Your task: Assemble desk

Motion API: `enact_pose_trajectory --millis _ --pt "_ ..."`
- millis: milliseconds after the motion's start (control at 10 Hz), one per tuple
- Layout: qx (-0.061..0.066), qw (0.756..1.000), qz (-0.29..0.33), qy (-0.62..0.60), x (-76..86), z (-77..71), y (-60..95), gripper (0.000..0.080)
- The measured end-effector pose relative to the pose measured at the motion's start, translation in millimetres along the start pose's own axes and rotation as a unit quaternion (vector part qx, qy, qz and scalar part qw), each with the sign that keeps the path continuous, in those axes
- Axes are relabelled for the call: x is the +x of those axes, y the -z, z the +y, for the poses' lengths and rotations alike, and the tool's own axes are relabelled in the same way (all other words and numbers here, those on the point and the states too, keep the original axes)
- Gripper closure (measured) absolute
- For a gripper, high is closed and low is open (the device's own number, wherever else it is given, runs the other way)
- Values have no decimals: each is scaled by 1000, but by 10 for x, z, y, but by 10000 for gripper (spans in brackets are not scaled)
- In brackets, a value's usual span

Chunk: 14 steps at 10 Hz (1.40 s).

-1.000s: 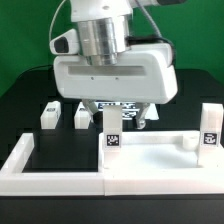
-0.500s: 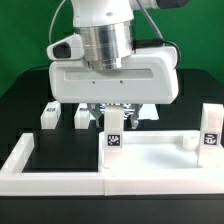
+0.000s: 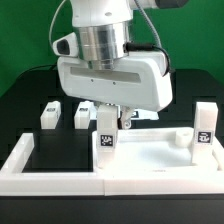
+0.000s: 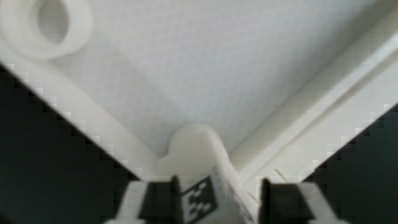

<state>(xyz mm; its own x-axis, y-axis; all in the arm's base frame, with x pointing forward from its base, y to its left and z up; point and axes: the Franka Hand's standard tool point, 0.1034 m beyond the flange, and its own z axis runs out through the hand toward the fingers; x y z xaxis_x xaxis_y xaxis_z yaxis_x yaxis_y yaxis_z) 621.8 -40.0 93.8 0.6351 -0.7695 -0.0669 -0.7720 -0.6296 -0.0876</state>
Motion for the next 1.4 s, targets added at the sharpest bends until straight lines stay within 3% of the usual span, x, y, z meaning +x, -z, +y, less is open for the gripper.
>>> enact_pose_trajectory --millis 100,200,300,600,900,1000,1100,1200,1300,1400 --pt "-1 1000 0 -15 -1 3 -3 659" --pt "-1 1000 -1 -9 -4 9 -8 763" --pt "-1 1000 -1 -9 -6 9 -10 789" --pt "-1 1000 -2 -9 -19 4 -1 798" --pt "17 998 -14 -66 -253 -105 280 799" --pt "21 997 -12 -72 -274 -178 330 713" --pt "20 997 -11 -69 -264 -163 307 578" --pt "19 997 -11 -69 -262 -156 296 578" --pt "19 997 -11 -69 -264 -156 293 376" --pt "19 997 -12 -69 -265 -154 288 245"
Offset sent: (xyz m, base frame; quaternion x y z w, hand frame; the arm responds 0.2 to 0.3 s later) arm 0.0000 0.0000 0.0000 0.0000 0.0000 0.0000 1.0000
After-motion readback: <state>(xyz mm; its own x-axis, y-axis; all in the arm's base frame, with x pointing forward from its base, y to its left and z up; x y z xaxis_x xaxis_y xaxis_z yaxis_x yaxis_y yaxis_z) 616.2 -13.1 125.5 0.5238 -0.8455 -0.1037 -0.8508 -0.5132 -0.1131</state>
